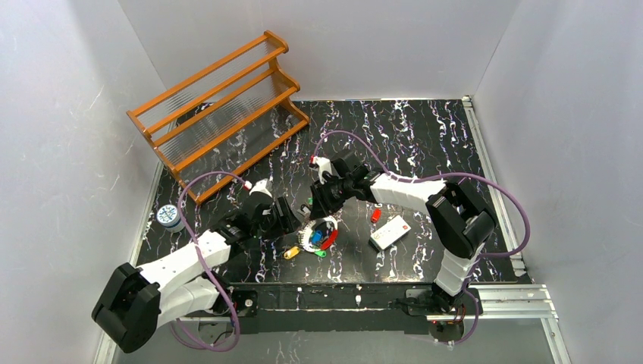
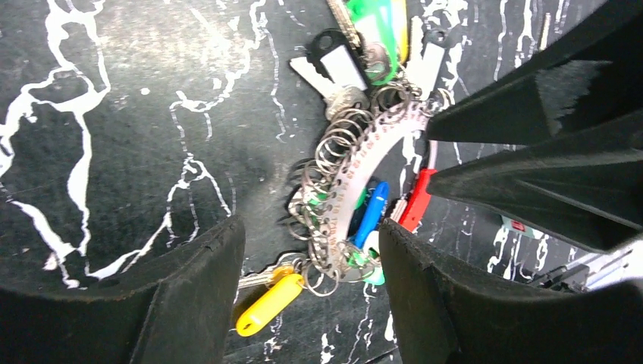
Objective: Put the keys on the keyring
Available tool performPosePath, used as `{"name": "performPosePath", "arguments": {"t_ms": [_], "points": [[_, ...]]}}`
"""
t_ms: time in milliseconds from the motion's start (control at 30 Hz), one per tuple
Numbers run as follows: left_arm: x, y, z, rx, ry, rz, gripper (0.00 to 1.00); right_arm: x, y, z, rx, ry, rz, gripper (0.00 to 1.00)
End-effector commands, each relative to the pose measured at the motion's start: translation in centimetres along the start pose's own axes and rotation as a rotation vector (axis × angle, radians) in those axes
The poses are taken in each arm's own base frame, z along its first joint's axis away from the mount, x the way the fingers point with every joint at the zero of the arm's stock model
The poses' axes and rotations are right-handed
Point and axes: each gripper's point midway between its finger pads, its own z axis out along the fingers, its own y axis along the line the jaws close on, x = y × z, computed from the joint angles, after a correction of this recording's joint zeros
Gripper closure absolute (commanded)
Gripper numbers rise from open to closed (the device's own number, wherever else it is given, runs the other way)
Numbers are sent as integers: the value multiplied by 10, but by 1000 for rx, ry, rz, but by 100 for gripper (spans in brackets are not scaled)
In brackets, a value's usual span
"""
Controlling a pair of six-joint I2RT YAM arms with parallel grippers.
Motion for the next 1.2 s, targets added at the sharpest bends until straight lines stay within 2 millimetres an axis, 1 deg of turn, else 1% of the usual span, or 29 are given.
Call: {"name": "performPosePath", "arguments": {"t_ms": [0, 133, 233, 367, 467, 567, 633, 733, 967, 1167], "points": [[-6, 14, -3, -64, 2, 6, 37, -7, 16, 4, -44, -12, -42, 54], [-9, 18, -3, -32, 20, -58, 37, -3, 28, 14, -21, 12, -109, 55], [-14, 28, -4, -12, 30, -140, 37, 0, 37, 22, -15, 30, -155, 58], [-18, 47, -7, -35, 22, -229, 37, 1, 50, 30, -36, 41, -196, 68], [-19, 55, -8, -50, 21, -255, 37, 5, 60, 37, -65, 58, -217, 78], [-19, 59, -8, -56, 18, -263, 37, 11, 66, 46, -78, 84, -235, 81], [-19, 60, -8, -60, 16, -262, 37, 19, 63, 52, -59, 116, -230, 84], [-18, 62, -8, -66, 21, -260, 37, 22, 49, 56, 22, 133, -224, 89], [-12, 64, -5, -60, 31, -273, 37, 18, 15, 44, 211, 104, -217, 96], [-7, 65, -1, -50, 42, -289, 38, 10, 5, 34, 237, 66, -202, 96]]}}
